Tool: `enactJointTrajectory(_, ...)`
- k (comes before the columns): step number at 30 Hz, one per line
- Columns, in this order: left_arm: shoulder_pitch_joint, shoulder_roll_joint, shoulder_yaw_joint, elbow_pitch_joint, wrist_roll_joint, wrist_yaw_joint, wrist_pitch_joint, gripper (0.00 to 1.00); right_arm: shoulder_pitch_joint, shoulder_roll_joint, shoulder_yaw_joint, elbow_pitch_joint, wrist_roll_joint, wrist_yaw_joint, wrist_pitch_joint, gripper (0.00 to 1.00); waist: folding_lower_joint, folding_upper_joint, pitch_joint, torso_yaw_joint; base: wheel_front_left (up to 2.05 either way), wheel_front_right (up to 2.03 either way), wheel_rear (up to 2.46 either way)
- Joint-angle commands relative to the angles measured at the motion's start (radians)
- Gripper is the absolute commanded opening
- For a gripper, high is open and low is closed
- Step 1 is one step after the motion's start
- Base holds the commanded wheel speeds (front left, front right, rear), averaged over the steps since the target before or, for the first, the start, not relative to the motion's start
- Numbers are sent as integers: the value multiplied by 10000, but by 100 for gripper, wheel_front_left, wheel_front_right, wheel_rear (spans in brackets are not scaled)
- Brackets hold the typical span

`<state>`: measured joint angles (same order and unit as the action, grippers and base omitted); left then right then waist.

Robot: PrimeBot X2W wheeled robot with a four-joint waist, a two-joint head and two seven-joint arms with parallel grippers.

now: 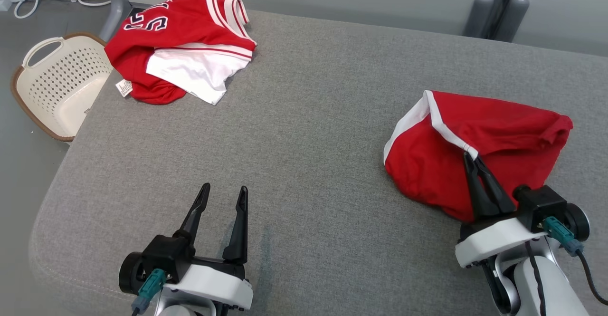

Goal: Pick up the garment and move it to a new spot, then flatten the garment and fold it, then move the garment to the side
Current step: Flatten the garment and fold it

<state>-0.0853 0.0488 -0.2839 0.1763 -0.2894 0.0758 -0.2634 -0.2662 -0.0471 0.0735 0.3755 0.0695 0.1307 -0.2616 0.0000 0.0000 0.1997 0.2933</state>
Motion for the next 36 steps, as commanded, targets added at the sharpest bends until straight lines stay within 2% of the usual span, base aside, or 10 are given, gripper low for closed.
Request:
enactJointTrajectory(1, -64, 32, 56, 35, 21, -15, -19, 100, -27, -63, 37, -265, 27, 1, -52, 0, 0, 0, -43, -55, 0, 0, 0)
enactJointTrajectory(10, 111, 33, 49, 152, 88, -92, -19, 100, 20, -60, 865, -1869, 341, 1, -52, 0, 0, 0, -367, -351, 0, 0, 0)
enactJointTrajectory(15, 133, 33, 66, 175, 119, -121, -19, 100, -204, -62, 1363, -2187, 555, 1, -52, 0, 0, 0, -554, -412, 0, 0, 0)
enactJointTrajectory(22, 351, 31, 136, 216, 161, -101, -19, 100, -1039, -64, 2153, -3162, 1133, 1, -52, 0, 0, 0, -957, -540, 0, 0, 0)
enactJointTrajectory(29, 516, 31, 85, 205, 188, -68, -19, 100, -1160, -64, 2013, -3919, 1622, 1, -47, 0, 0, 0, -1189, -797, 0, 0, 0)
enactJointTrajectory(36, 476, 33, 63, 156, 185, -56, -19, 100, -156, -65, 923, -3158, 1309, 1, -32, 0, 0, 0, -1078, -1182, 0, 0, 0)
